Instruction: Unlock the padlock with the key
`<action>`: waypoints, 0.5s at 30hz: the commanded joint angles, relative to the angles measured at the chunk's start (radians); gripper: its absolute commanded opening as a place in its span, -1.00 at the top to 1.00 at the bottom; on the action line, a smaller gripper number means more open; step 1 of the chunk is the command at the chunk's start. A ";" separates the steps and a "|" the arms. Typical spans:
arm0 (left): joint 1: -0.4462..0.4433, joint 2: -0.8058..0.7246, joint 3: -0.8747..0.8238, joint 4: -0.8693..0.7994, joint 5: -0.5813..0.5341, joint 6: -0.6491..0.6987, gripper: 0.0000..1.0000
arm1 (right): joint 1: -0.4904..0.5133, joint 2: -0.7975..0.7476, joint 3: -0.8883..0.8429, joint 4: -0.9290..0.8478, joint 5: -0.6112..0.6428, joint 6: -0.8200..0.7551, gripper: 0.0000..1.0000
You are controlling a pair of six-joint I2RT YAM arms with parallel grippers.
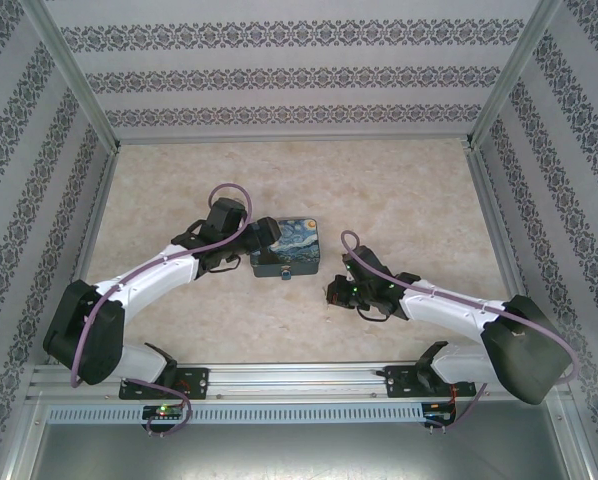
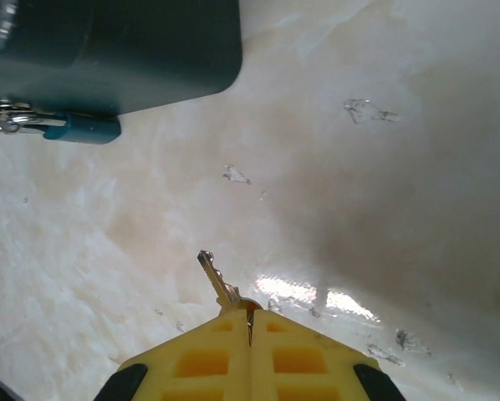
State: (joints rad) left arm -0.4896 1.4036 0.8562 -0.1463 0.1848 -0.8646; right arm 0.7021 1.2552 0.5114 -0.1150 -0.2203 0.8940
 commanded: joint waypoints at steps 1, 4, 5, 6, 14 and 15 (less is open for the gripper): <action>-0.018 -0.003 -0.020 0.104 0.119 -0.068 -0.95 | -0.004 -0.028 0.056 0.012 -0.021 0.016 1.00; -0.018 0.018 -0.018 0.167 0.216 -0.095 -0.81 | -0.008 -0.027 0.108 0.005 -0.032 0.007 1.00; -0.017 0.025 -0.015 0.184 0.244 -0.099 -0.75 | -0.010 -0.024 0.126 0.001 -0.036 0.002 1.00; -0.017 0.035 -0.007 0.197 0.273 -0.100 -0.69 | -0.010 -0.021 0.147 -0.006 -0.037 -0.006 1.00; -0.021 0.082 0.043 0.222 0.382 -0.077 -0.31 | -0.029 0.030 0.262 -0.018 -0.054 -0.033 1.00; -0.022 0.087 0.045 0.232 0.388 -0.080 -0.26 | -0.030 0.037 0.270 -0.016 -0.055 -0.035 1.00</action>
State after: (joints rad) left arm -0.4976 1.4815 0.8612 0.0185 0.5102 -0.9443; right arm 0.6823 1.2724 0.7506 -0.1223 -0.2573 0.8825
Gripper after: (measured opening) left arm 0.648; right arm 0.049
